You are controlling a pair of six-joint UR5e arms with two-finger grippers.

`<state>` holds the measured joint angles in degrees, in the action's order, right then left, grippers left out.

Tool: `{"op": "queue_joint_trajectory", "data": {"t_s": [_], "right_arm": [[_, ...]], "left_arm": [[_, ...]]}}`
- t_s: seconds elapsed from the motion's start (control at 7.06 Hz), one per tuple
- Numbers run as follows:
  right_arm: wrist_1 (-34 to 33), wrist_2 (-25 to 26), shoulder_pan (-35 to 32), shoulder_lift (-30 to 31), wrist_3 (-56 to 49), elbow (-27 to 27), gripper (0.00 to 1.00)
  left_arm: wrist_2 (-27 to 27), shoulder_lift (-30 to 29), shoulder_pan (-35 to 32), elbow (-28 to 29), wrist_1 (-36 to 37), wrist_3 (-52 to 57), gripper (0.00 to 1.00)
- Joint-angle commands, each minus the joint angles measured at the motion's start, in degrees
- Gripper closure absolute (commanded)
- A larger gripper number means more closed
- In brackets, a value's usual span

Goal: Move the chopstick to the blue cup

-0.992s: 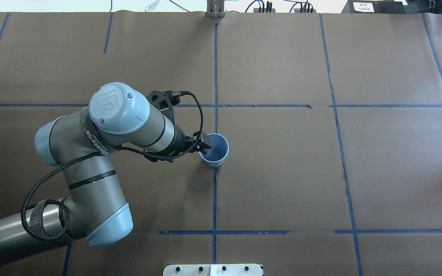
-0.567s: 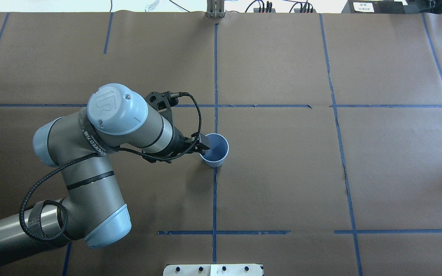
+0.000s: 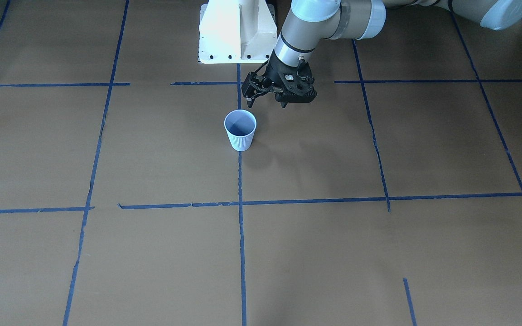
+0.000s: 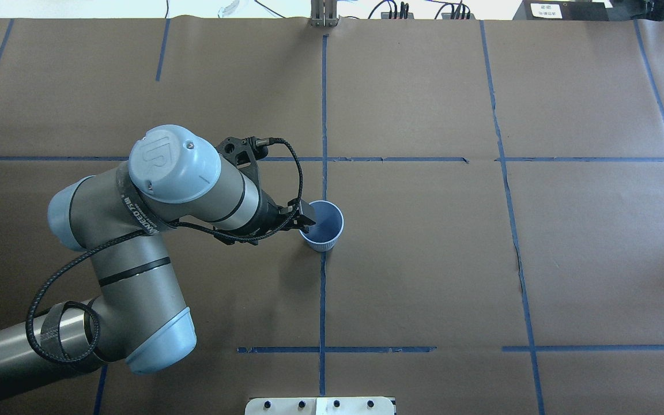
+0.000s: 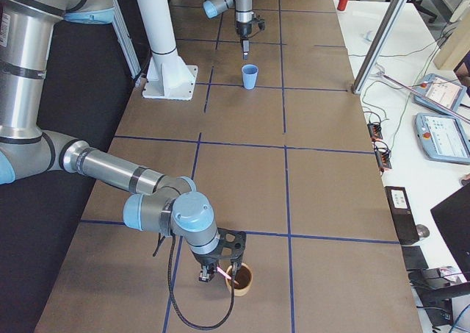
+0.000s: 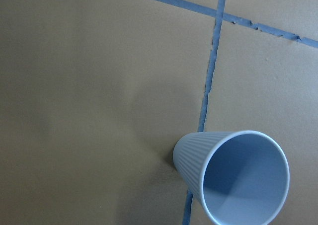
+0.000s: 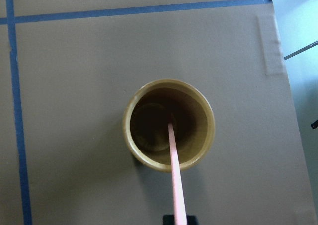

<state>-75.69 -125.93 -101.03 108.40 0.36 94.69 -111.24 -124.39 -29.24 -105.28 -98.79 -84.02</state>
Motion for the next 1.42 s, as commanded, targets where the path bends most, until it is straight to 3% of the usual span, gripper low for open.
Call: {"op": "queue_joint_trajectory", "data": {"t_s": [0.0, 0.43, 0.71, 0.85, 1.13, 1.28], "right_arm": [[0.0, -0.1, -2.4, -0.2, 0.2, 1.5, 1.0], [-1.7, -0.8, -6.1, 1.5, 0.2, 9.2, 1.0], [-18.5, -6.4, -6.7, 0.7, 0.2, 22.0, 1.0], [-26.9, -9.8, -6.7, 0.0, 0.3, 27.1, 1.0], [-32.6, -19.8, -6.5, -0.6, 0.3, 29.2, 1.0], [-33.8, -27.8, -4.3, -0.6, 1.8, 29.2, 1.0]], "left_arm": [[0.1, 0.0, 0.0, -0.1, 0.0, 0.0, 0.0], [0.1, 0.0, 0.1, -0.3, 0.0, -0.1, 0.0], [0.1, 0.1, 0.1, -0.3, 0.0, -0.1, 0.0], [0.1, 0.2, 0.1, -0.3, 0.0, 0.0, 0.0], [0.1, 1.3, 0.1, -0.3, -1.2, 0.0, 0.0], [0.1, 1.2, 0.0, -0.4, -1.5, 0.0, 0.0]]}}
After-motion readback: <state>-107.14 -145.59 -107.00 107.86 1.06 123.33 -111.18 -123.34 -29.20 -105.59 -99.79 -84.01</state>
